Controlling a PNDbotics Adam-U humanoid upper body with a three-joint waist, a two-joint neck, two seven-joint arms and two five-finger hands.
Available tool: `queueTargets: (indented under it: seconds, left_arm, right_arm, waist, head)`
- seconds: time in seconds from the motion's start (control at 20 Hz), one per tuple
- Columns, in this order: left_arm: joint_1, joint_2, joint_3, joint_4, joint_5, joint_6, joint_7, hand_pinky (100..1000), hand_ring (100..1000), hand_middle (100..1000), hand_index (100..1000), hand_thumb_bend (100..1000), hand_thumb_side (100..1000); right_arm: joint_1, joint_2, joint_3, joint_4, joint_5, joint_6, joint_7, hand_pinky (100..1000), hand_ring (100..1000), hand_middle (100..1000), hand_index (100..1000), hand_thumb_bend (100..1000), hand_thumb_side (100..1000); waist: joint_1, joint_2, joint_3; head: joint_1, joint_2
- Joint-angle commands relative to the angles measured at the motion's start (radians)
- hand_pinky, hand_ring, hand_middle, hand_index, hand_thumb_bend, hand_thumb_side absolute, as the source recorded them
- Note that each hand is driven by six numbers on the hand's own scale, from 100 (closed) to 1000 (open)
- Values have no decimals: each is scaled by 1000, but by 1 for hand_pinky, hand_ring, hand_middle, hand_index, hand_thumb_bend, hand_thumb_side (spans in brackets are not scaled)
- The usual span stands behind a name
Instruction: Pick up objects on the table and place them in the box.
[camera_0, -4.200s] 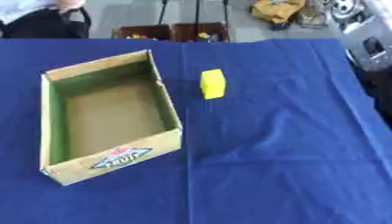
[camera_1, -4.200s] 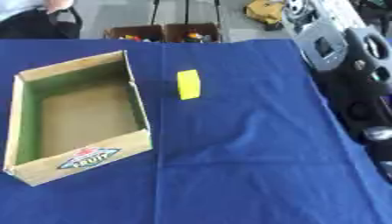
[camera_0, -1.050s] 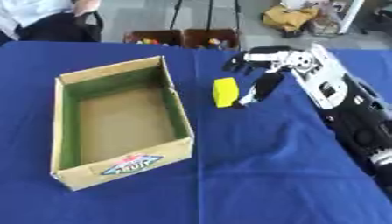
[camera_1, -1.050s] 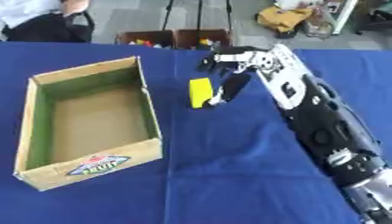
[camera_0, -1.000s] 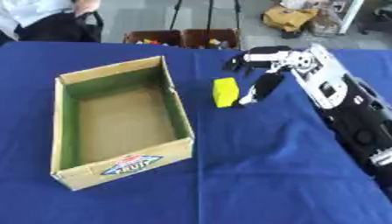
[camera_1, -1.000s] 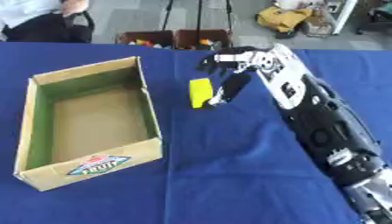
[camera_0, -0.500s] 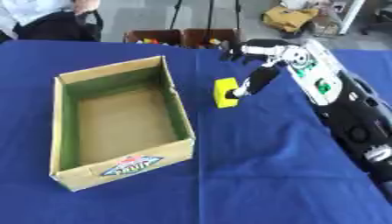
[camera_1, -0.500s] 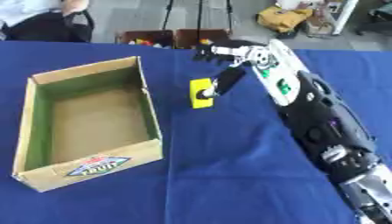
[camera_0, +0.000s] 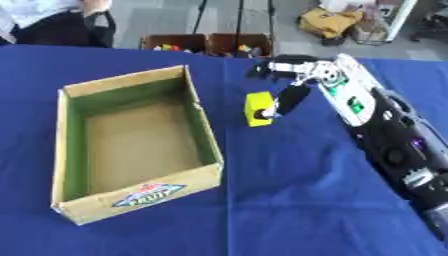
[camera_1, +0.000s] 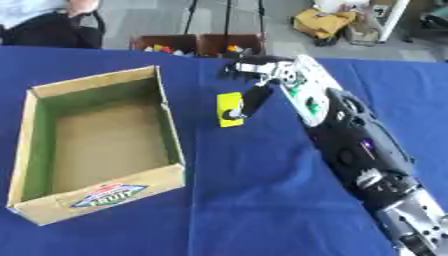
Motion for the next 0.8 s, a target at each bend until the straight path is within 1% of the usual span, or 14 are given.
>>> queueTargets:
  seconds: [0.05, 0.2, 0.35, 0.6, 0.8]
  left_arm:
    - [-14, 18, 9, -15, 6, 1, -4, 746, 922, 904, 965, 100, 1000]
    - [-13, 18, 8, -15, 6, 2, -6, 746, 923, 904, 966, 100, 1000]
    - [-14, 17, 7, -15, 7, 2, -7, 746, 922, 904, 966, 100, 1000]
    - [-18, 15, 6, -15, 9, 1, -9, 745, 921, 903, 965, 100, 1000]
    - [-20, 15, 6, -15, 10, 0, -9, 745, 921, 902, 965, 100, 1000]
  right_arm:
    - [-23, -17, -5, -12, -25, -7, 29, 851, 923, 902, 926, 432, 248]
    - [-28, -21, -5, -20, -37, -2, 42, 850, 922, 902, 924, 418, 262]
    - [-30, -21, -5, -18, -40, 6, 46, 849, 919, 897, 919, 410, 253]
    - [-25, -19, -5, 8, -16, 14, 42, 836, 903, 882, 902, 373, 212]
    - [-20, -18, -3, 31, 14, 9, 43, 814, 882, 868, 878, 322, 170]
  waist:
    - [-14, -1, 2]
    - [-15, -2, 0]
    - [-18, -1, 1]
    - [-18, 5, 6]
    - [-17, 9, 9]
  head:
    - [0, -3]
    - [2, -2]
    - [0, -6]
    - [-8, -17]
    - [-12, -19]
